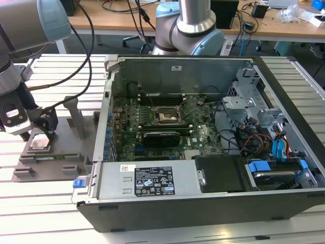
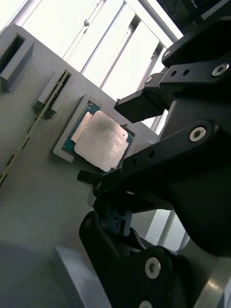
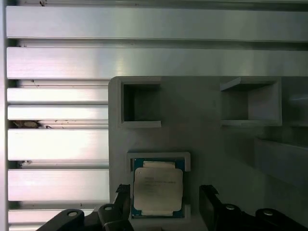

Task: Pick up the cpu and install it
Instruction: 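Pick up the cpu and move it towards the insertion slot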

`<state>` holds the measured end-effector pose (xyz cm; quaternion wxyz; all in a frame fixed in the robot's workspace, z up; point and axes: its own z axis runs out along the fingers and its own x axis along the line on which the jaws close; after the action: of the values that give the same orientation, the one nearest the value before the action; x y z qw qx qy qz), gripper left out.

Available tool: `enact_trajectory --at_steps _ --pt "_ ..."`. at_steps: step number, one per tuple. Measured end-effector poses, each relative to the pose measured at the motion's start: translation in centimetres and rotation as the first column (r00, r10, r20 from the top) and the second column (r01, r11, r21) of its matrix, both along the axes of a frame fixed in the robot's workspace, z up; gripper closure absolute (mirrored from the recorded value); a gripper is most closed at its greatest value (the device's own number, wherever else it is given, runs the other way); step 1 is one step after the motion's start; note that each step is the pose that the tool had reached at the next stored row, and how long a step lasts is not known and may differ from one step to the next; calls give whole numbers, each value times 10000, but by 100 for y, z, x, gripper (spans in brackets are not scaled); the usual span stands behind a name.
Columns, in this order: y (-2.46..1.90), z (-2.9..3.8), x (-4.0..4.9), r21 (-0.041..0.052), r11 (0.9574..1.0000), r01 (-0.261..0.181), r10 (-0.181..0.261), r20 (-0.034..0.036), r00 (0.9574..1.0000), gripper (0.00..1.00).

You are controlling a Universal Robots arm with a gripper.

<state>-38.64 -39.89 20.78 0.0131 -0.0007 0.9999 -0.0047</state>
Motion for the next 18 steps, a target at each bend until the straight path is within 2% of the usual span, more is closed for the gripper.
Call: enact_trajectory --at_steps 1,3,4,8,12,18 --pt "0 0 0 -9 10000 -3 3 -1 10000 32" --pt "0 -6 0 -174 9994 -296 296 -1 9996 32" --pt "-1 -9 0 -187 9990 -416 416 -3 9991 32" --pt "3 -95 0 -181 9985 -510 510 -1 9987 32" --pt "21 -126 0 -142 9986 -510 510 1 9987 32" --pt "28 -182 -7 -137 9986 -510 510 1 9987 32"
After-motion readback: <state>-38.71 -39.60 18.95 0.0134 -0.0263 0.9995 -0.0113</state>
